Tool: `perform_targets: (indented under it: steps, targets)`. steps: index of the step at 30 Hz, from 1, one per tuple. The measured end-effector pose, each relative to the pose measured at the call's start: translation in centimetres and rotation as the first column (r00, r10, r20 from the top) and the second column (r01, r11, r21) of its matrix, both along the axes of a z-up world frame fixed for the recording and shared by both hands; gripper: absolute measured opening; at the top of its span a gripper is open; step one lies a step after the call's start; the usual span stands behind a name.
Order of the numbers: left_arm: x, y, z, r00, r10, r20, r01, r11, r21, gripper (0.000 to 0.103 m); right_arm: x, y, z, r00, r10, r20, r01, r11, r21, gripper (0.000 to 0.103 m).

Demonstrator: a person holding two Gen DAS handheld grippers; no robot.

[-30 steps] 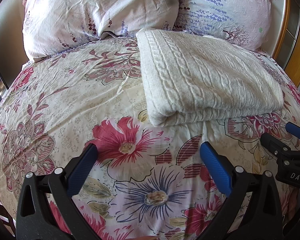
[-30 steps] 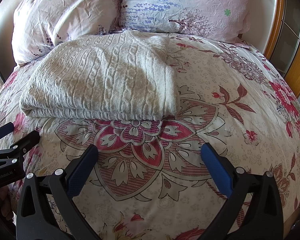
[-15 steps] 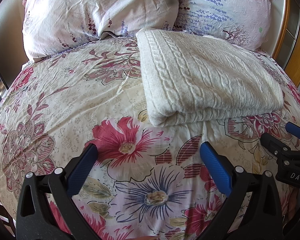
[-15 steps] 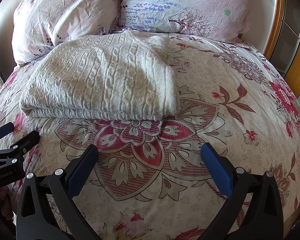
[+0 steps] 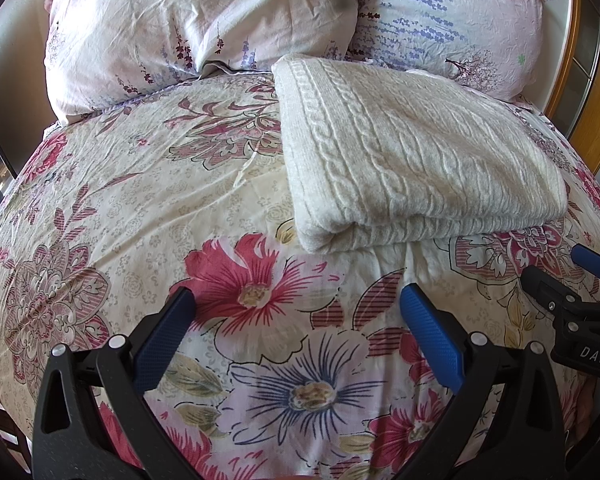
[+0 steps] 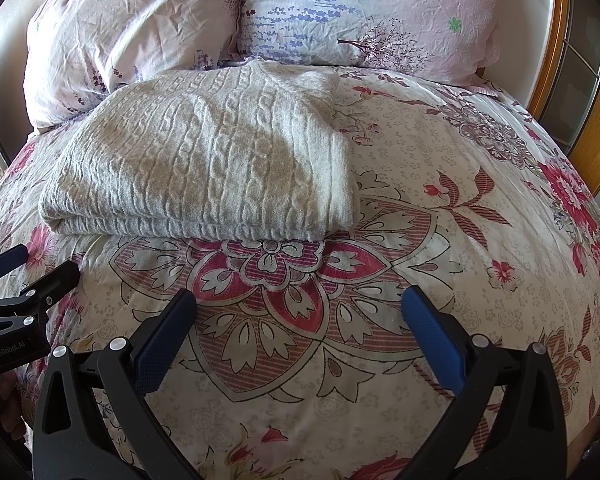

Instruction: Fold small clothes

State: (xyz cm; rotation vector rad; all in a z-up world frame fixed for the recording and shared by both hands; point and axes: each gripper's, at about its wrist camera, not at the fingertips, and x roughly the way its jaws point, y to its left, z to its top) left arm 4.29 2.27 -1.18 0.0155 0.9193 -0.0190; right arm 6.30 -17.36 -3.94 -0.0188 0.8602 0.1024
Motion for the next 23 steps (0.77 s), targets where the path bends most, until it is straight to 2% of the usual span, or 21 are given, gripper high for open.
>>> perform_targets:
  steps: [23]
  targets:
    - [-0.13, -0.17, -0.27, 1.0, -0.005, 0.001, 0.005, 1.0, 0.0, 0.101, -0.01, 0.0, 0.0, 1.0, -0.002, 0.0, 0.002, 1.0, 0.0, 0.102]
